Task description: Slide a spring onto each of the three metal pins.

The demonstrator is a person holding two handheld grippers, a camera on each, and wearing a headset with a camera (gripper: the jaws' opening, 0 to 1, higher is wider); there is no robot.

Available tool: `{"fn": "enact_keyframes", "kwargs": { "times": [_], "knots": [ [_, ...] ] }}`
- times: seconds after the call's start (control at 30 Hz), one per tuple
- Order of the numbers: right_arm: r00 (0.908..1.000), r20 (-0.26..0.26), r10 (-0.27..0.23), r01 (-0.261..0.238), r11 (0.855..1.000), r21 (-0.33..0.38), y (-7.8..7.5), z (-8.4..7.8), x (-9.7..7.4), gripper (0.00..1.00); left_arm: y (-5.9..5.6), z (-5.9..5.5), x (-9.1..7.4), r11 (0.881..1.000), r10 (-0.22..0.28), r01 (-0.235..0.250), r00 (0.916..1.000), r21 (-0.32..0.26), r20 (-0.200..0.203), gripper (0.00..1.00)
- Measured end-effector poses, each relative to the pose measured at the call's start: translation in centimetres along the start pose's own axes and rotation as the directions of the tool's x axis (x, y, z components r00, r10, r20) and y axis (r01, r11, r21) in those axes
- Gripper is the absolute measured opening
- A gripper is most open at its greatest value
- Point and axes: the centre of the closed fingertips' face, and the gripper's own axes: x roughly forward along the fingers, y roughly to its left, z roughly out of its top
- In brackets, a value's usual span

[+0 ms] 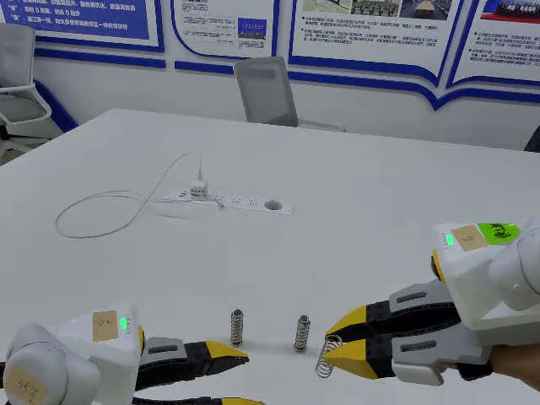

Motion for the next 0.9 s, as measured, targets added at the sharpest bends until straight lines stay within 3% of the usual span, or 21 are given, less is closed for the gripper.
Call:
{"fn": "enact_keyframes", "kwargs": {
  "times": [0.43,0.63,0.9],
  "knots": [
    [0.9952,0.008,-0.097,0.097,0.994,0.044,-3.2,-1.1,-2.6,0.12,1.0,-0.7,-1.0,0.998,0.050,-0.049,0.9987,-0.033,0.008,0.36],
    [0.9883,-0.002,-0.152,0.152,0.986,0.072,-5.1,-2.3,-3.6,0.12,1.2,-1.0,-1.2,0.997,0.062,-0.062,0.9981,-0.043,0.007,0.37],
    [0.9795,-0.023,-0.200,0.201,0.974,0.101,-6.5,-3.7,-4.4,0.12,1.2,-1.1,-1.1,0.997,0.065,-0.065,0.9979,-0.048,0.005,0.38]
  ]
}}
